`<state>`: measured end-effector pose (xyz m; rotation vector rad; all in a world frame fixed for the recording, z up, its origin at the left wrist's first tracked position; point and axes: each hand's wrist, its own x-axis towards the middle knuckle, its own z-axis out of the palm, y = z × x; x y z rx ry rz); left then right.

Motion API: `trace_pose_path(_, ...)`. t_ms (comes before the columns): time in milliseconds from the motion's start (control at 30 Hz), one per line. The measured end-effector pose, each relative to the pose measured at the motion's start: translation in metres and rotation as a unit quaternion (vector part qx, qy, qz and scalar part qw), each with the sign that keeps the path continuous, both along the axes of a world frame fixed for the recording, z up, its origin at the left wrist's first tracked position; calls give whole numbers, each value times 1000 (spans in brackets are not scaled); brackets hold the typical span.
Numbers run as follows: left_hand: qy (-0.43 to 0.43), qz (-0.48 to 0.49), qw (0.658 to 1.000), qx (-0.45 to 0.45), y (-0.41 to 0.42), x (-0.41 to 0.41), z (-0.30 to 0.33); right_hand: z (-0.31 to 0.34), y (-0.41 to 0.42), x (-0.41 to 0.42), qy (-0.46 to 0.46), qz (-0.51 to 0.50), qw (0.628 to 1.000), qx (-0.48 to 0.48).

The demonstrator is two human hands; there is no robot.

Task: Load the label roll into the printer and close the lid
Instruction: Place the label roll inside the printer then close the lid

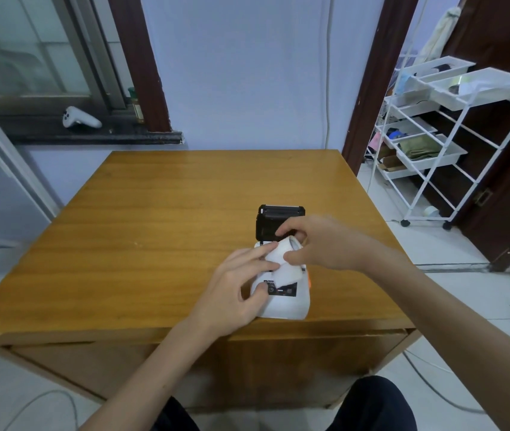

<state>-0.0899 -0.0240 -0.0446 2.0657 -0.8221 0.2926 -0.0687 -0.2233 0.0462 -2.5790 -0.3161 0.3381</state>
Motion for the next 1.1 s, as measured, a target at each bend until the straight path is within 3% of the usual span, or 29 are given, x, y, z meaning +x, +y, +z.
trace_pose_path(133,27,24,999,-30,5,-3,0,-5,-5,-6,-19,15,1000,8)
trace_pose_path(233,97,49,994,-21,3,-1,1,-14,-11,-8,-37,-17,997,59)
trace_pose_path(333,160,45,986,18,2,7,-1,-25,-18,-12,-27,-60,985,157)
trace_pose_path(433,187,24,982,17,4,9,-1,-33,-22,-17,4,-114,950,292)
trace_pose_path(533,201,10,979,15,4,10,0,-38,-21,-20,19,-140,926,349)
trace_pose_path(867,179,-7,979,92,9,17,2,-38,-18,-20,37,-102,929,354)
trace_pose_path(1100,160,-8,983,87,8,16,2,-39,-20,-16,39,-90,938,332)
